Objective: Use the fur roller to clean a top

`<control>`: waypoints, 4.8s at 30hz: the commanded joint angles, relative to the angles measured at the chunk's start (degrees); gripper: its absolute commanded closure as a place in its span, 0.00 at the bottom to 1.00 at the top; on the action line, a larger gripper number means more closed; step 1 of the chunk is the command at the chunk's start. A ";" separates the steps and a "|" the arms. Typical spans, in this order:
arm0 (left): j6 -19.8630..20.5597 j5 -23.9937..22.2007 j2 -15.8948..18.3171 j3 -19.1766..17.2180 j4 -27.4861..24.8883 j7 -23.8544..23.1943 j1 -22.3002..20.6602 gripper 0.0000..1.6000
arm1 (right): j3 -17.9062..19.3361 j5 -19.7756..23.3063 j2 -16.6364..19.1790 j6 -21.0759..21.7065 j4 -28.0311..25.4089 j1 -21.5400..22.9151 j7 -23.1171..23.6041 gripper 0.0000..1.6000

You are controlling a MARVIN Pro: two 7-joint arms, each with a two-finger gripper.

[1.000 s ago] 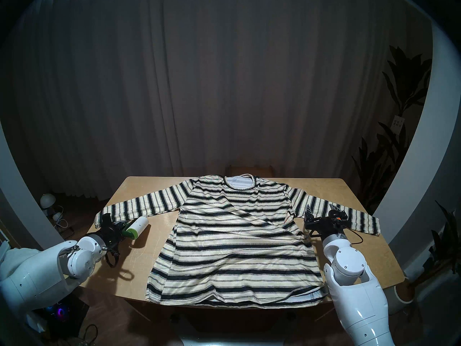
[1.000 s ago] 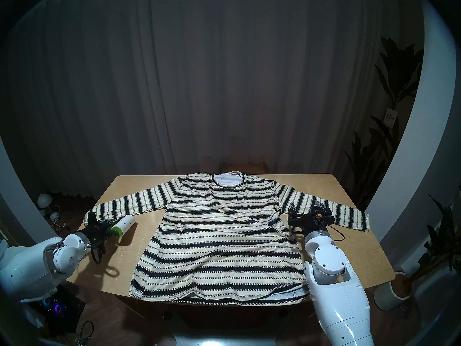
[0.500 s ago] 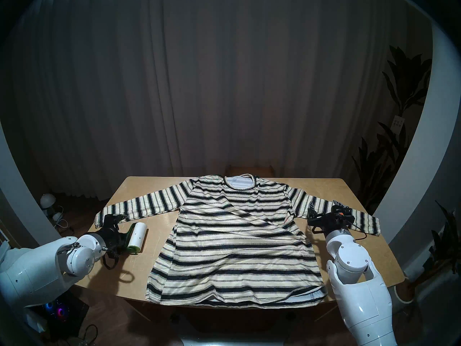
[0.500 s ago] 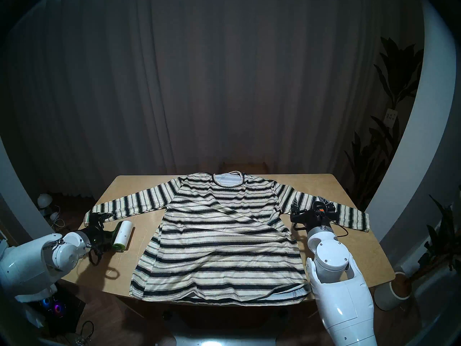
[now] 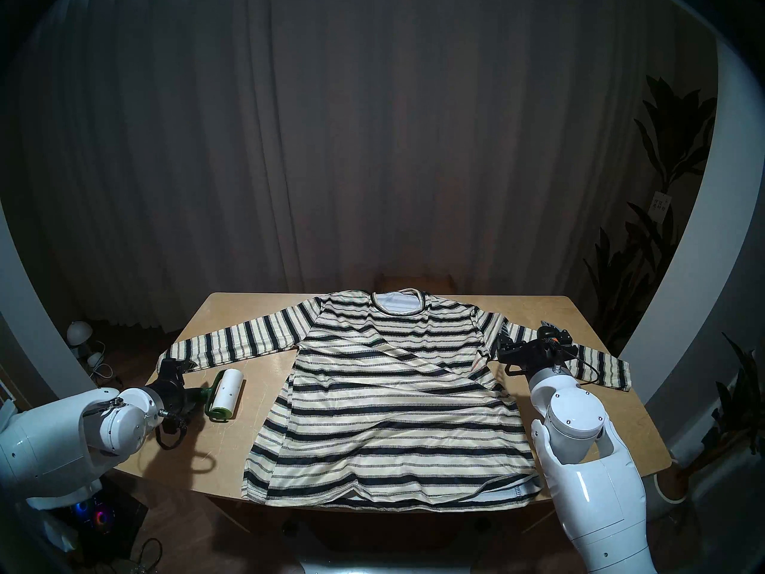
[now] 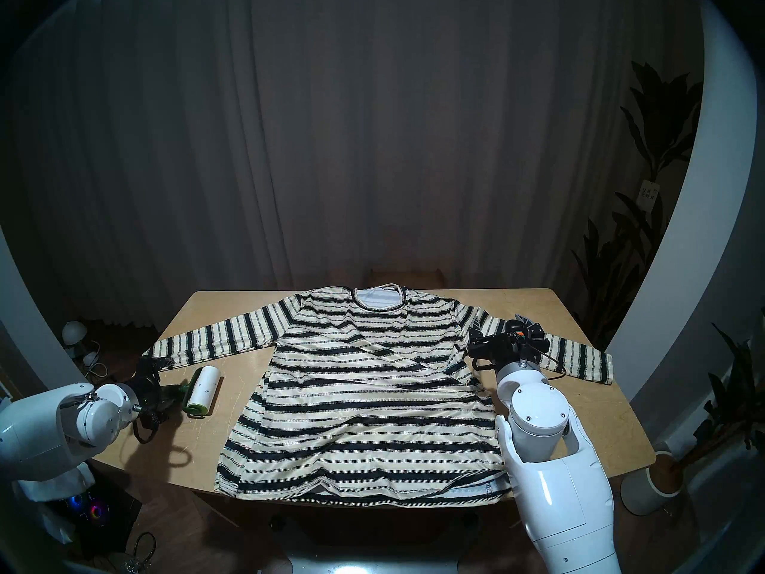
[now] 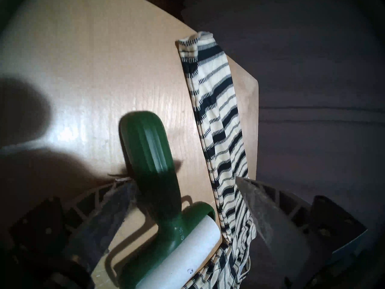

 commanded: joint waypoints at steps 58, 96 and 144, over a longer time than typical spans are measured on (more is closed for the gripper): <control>-21.00 57.73 7.57 -1.42 -6.95 -12.53 0.48 0.00 | -7.74 5.30 -3.41 -0.33 9.64 16.90 5.83 0.00; -14.00 72.33 7.71 0.23 3.04 -4.82 -1.67 0.00 | -11.02 5.42 -5.05 -0.36 20.29 21.72 3.78 0.00; -14.30 93.49 -2.03 2.70 5.47 7.12 -8.99 0.00 | -15.33 2.42 -7.27 -1.33 29.99 28.86 -2.16 0.00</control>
